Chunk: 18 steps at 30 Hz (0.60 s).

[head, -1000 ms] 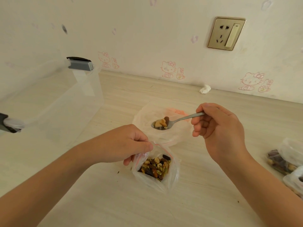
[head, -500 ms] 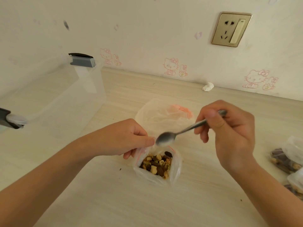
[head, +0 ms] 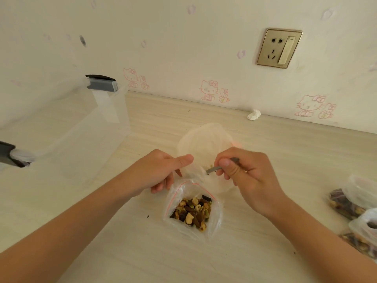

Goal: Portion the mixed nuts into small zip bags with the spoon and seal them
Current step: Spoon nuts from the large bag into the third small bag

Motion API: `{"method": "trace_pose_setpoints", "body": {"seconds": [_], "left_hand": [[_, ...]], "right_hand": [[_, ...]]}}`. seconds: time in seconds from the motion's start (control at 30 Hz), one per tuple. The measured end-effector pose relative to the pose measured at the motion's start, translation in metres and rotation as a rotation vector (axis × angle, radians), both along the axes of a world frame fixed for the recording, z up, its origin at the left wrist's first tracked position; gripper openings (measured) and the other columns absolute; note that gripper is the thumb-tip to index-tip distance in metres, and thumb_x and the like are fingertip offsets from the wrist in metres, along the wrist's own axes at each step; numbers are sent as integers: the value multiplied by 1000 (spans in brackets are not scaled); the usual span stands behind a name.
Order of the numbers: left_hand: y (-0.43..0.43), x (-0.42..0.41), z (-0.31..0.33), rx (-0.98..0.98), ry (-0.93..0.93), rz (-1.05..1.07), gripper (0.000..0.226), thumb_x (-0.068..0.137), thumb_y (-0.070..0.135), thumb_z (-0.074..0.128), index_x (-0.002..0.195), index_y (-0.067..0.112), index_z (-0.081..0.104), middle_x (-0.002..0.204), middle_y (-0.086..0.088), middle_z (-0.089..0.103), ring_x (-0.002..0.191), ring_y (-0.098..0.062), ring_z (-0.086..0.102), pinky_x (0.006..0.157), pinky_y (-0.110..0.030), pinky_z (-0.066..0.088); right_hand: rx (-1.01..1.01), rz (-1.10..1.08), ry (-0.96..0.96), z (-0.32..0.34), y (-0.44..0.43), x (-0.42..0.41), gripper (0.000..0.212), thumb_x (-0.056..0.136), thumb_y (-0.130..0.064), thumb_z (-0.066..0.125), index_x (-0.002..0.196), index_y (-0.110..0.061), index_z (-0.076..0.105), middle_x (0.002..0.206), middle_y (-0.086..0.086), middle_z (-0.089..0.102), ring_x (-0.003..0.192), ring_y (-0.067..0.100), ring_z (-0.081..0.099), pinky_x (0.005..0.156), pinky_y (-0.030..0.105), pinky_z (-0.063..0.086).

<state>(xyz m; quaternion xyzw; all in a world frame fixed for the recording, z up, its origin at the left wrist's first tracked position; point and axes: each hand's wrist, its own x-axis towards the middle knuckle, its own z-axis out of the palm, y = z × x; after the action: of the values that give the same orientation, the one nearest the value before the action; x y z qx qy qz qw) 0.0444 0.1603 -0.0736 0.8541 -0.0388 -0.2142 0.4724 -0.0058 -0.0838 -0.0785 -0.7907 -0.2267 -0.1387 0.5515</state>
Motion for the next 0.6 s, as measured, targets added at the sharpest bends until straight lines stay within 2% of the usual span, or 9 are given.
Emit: {"method": "trace_pose_setpoints", "body": {"seconds": [0.1,0.2,0.27,0.33,0.37,0.43,0.5,0.53,0.6], "left_hand": [[-8,1,-2,-7,-58,39,39,93,49,71,85,11,74,67,-4,76,44,-12,61,40,-24,44],[-8,1,-2,6,-210,89,23,97,25,63,84,6,62,72,-6,75,59,-18,71,52,-36,55],[-5,1,0,19,-332,107,18,99,23,57,88,8,57,80,-9,71,73,-27,72,63,-46,63],[-3,-1,2,-3,-384,108,16,100,24,52,97,8,54,93,-13,72,86,-38,71,74,-61,60],[-3,-1,3,-19,-399,111,16,100,23,49,101,8,54,96,-9,76,90,-42,71,77,-66,58],[-3,-1,3,-70,-420,134,12,99,17,46,104,9,54,94,2,79,91,-37,73,81,-66,57],[-6,-1,3,-100,-422,161,13,95,17,44,102,14,55,90,3,78,89,-23,73,84,-61,58],[-7,-2,3,-105,-409,174,16,92,19,44,101,15,56,90,0,77,90,-23,72,86,-59,57],[-9,-1,1,-116,-350,205,20,91,21,44,104,13,58,96,-10,74,97,-36,67,90,-63,54]], "right_hand": [[-119,11,-32,-3,2,2,29,105,-33,52,95,-17,74,84,-10,70,81,14,67,70,16,47],[-60,-90,-12,-4,1,4,25,103,-37,54,96,-24,74,81,-10,71,77,14,67,66,20,47],[26,-162,-2,-2,-3,5,24,101,-38,54,94,-27,74,77,-8,71,71,13,66,62,25,46],[75,-174,1,0,-5,6,22,100,-36,55,91,-28,73,75,-6,70,67,11,62,61,25,43],[64,-162,4,1,-5,6,22,100,-36,55,91,-29,73,75,-6,70,67,11,62,60,26,44],[-21,-144,22,0,-1,5,21,100,-39,54,93,-32,73,78,-9,70,73,14,65,63,29,49],[-81,-160,46,-1,3,4,20,101,-38,55,94,-32,72,80,-12,71,79,13,68,68,22,49],[-79,-178,50,-1,4,4,19,101,-35,55,94,-31,72,80,-13,71,80,10,68,68,18,47],[-37,-232,51,-1,4,4,19,101,-29,56,92,-30,72,78,-14,71,76,8,67,67,17,46]]}}
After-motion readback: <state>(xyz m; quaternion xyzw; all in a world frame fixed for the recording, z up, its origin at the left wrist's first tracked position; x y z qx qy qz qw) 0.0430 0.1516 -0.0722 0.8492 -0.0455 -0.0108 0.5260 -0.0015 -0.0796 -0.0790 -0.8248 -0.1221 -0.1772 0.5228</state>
